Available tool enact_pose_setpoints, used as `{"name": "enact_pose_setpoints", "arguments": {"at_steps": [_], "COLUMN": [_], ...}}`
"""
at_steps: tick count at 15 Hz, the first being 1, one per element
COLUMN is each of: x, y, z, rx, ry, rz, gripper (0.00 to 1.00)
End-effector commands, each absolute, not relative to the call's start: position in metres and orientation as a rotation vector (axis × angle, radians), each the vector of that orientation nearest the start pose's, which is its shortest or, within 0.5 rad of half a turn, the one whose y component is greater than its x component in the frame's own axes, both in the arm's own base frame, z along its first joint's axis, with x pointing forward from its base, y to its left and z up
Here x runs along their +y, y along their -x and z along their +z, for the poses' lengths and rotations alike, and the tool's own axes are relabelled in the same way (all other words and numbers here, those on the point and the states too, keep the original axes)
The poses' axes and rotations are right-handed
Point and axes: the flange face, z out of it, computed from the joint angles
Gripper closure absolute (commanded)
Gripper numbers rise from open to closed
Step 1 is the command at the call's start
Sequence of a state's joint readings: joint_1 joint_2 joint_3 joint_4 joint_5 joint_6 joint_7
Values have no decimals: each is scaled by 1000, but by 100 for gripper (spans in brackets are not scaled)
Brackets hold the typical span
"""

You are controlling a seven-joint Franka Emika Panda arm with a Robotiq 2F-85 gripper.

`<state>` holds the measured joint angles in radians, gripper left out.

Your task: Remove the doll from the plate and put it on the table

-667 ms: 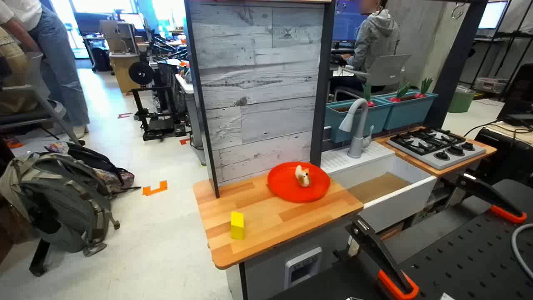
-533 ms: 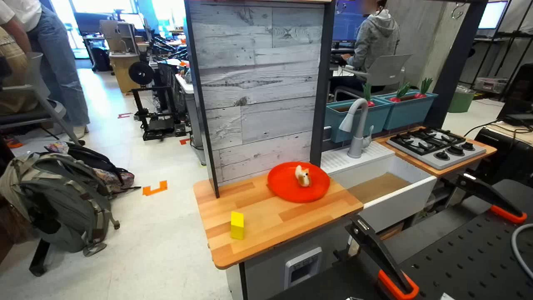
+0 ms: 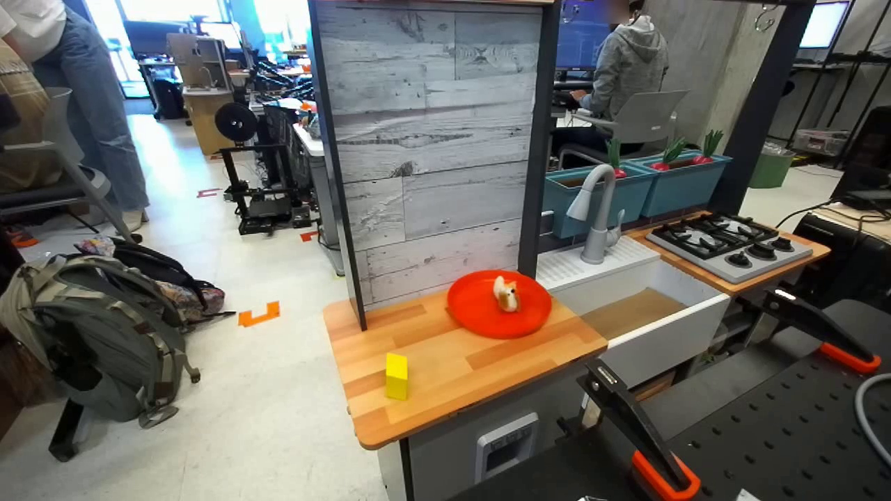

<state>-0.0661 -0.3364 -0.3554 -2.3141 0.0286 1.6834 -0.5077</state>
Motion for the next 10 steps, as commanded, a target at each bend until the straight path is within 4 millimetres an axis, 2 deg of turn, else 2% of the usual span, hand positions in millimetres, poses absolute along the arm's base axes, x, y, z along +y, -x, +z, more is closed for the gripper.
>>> {"name": "enact_pose_setpoints", "arguments": {"at_steps": [1,4,7,10], "x": [-162,-133,-95,-57], "y": [-396,-429,-471,-514], "z": [429,399,354,300], "rx": [-82,-52,-31,-28], "ry": [2902,2978,3031,3041], "rz": [209,166,152,161], "gripper": [0,0,0,0]}}
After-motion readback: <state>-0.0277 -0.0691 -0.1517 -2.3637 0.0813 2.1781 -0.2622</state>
